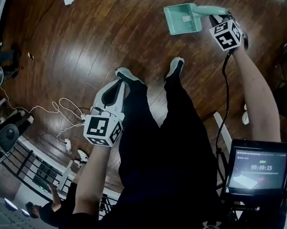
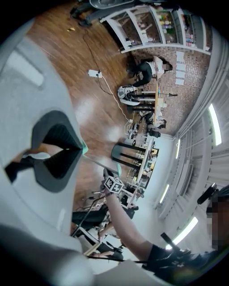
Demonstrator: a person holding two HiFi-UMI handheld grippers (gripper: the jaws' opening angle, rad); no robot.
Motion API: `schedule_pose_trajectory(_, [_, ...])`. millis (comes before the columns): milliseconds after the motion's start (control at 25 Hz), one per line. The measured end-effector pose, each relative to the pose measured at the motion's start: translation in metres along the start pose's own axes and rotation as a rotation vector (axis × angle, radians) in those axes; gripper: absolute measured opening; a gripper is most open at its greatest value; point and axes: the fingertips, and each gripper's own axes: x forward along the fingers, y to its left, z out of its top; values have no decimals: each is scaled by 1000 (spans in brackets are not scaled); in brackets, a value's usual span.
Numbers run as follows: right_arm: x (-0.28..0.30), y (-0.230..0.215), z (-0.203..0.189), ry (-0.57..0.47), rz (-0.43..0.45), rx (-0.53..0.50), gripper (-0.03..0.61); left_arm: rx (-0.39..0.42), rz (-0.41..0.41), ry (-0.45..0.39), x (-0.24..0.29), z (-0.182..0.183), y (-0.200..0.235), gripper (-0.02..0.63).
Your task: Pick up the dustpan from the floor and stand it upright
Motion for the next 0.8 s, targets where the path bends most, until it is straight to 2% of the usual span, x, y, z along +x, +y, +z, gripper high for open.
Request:
schedule_pose_trajectory(240, [9, -6, -11, 11, -3, 86, 101, 2, -15, 5, 2, -6, 2, 5])
schedule_pose_trajectory(560, [5, -28, -9, 45, -11, 162, 104, -9, -7, -38, -5, 35, 12, 5])
schedule_pose_trajectory(800, [20, -33, -39, 55, -19, 219, 107, -21, 14, -48, 7, 27, 10, 5])
